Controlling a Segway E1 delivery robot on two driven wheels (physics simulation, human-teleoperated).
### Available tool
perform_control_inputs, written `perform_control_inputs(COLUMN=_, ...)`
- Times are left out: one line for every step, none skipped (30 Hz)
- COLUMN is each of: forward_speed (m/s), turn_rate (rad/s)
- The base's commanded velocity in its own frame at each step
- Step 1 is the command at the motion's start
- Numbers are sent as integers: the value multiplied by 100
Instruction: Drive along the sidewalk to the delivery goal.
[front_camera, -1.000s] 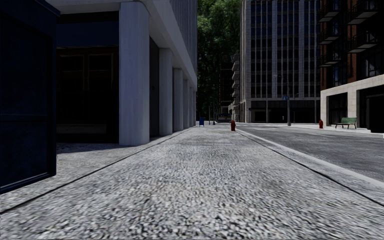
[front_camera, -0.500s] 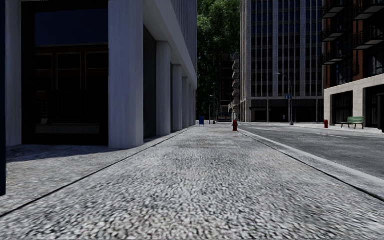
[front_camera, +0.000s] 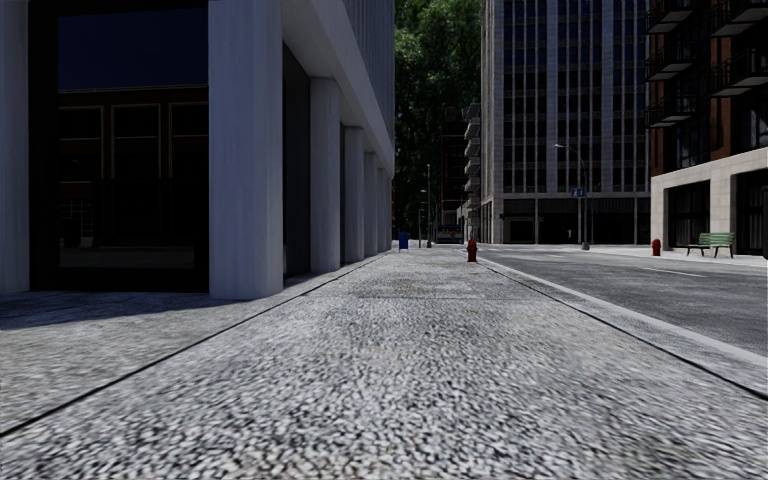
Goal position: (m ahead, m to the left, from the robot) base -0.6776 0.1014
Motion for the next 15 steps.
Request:
perform_control_inputs(forward_speed=0, turn_rate=0)
perform_control_inputs(forward_speed=0, turn_rate=0)
perform_control_inputs(forward_speed=0, turn_rate=0)
perform_control_inputs(forward_speed=0, turn_rate=0)
perform_control_inputs(forward_speed=0, turn_rate=0)
perform_control_inputs(forward_speed=0, turn_rate=0)
perform_control_inputs(forward_speed=0, turn_rate=0)
perform_control_inputs(forward_speed=0, turn_rate=0)
perform_control_inputs(forward_speed=0, turn_rate=0)
perform_control_inputs(forward_speed=0, turn_rate=0)
perform_control_inputs(forward_speed=0, turn_rate=0)
perform_control_inputs(forward_speed=0, turn_rate=0)
perform_control_inputs(forward_speed=0, turn_rate=0)
perform_control_inputs(forward_speed=0, turn_rate=0)
perform_control_inputs(forward_speed=0, turn_rate=0)
